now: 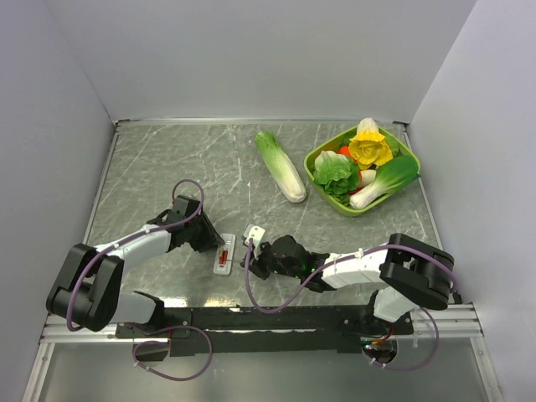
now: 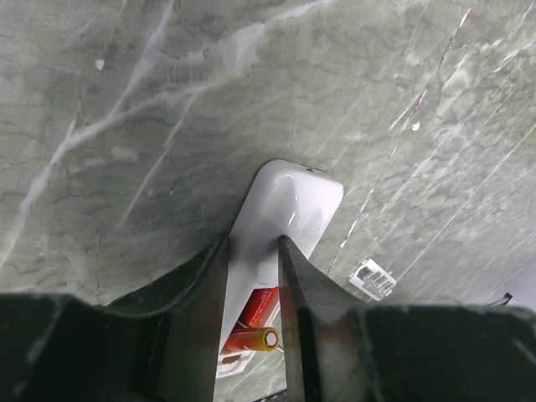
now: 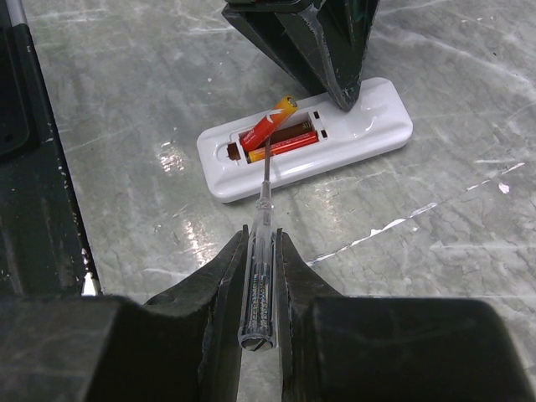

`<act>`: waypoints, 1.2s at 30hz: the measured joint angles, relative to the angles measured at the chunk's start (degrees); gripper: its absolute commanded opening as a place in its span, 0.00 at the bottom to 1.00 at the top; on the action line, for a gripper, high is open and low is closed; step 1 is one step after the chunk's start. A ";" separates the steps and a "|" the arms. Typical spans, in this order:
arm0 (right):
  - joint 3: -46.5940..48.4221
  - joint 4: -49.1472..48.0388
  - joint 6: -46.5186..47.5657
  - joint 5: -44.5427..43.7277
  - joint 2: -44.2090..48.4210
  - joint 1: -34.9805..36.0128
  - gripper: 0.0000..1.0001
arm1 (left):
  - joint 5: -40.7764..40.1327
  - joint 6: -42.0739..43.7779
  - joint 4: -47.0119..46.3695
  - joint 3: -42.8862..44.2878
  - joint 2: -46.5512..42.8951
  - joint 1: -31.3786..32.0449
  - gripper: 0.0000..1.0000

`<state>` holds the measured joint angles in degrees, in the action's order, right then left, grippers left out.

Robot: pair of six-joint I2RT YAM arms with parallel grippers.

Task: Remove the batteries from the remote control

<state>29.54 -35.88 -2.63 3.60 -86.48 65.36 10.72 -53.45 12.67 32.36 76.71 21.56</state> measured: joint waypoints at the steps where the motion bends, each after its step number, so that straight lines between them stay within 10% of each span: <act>1: 0.00 0.00 0.13 -0.07 0.04 0.02 0.00 | 0.00 0.00 0.00 0.00 0.00 -0.02 0.34; 36: -0.74 -0.55 1.03 -1.64 1.22 1.55 0.00 | -0.02 -0.22 -0.39 -0.33 -0.26 -0.02 0.34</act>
<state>28.80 -36.42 -1.61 1.96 -85.25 66.92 10.70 -53.67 12.27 32.03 76.44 21.54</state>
